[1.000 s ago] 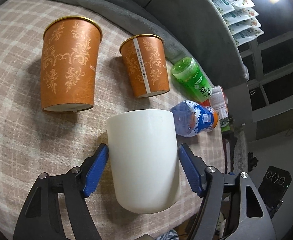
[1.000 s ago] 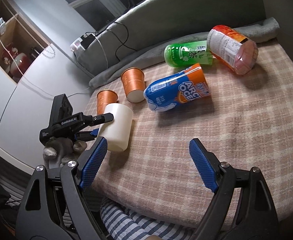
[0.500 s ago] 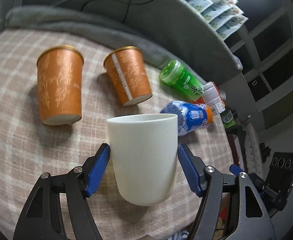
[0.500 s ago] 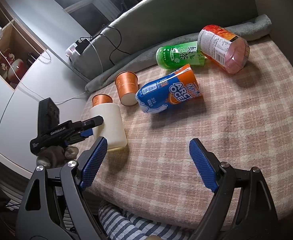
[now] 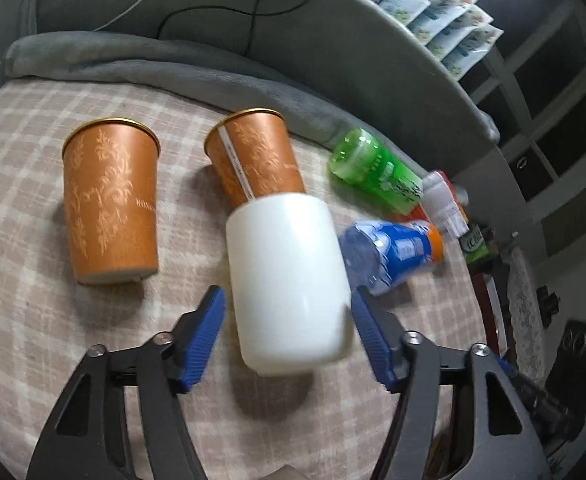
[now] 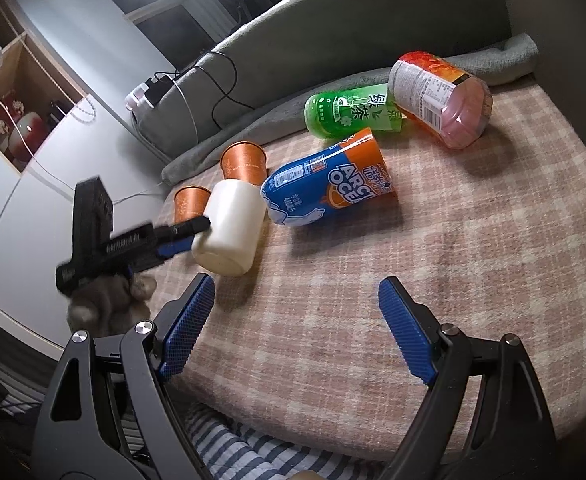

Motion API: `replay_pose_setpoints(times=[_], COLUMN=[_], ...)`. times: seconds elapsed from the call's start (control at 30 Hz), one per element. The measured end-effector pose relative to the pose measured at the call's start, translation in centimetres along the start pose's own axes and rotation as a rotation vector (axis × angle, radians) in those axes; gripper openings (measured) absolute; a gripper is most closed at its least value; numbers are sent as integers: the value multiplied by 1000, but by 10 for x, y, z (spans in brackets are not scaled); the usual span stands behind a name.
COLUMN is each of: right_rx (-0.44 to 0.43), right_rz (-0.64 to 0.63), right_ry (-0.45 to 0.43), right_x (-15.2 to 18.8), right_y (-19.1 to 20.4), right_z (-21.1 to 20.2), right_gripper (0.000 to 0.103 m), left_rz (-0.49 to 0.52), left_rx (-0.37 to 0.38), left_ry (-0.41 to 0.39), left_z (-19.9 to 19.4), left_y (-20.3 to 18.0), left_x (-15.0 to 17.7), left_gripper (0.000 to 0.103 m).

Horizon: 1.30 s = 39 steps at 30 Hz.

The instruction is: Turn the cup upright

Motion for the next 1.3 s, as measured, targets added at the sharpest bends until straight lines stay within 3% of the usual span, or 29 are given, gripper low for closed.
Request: replay_pose_setpoints(times=[0.07, 0.33, 0.57, 0.8, 1.3], right_rx=[-2, 5, 16, 18, 27], right_rz=[1, 0, 11, 17, 9], right_ry=[-3, -7, -8, -22, -32], right_x=[0, 1, 3, 5, 5], right_y=[0, 0, -6, -8, -6], right_z=[0, 0, -1, -5, -5], right_gripper=[87, 87, 87, 87, 87], left_rz=[-13, -21, -5, 29, 172], left_rx=[6, 21, 13, -6, -78], left_ry=[40, 164, 168, 135, -30], left_z=[8, 39, 44, 38, 5], left_y=[2, 2, 0, -4, -28], left_x=[-6, -25, -28, -26, -5], left_gripper=[71, 76, 76, 75, 74])
Point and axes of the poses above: each gripper's, at about its wrist camera, not at the fingertips, and z roughly the way its jaws point, y to its left, x to its underside, the point moved 2 cm from there along z, roughly the way its jaws point, and after that the axes turned 4 degrees about z, right-handed, at the moved point
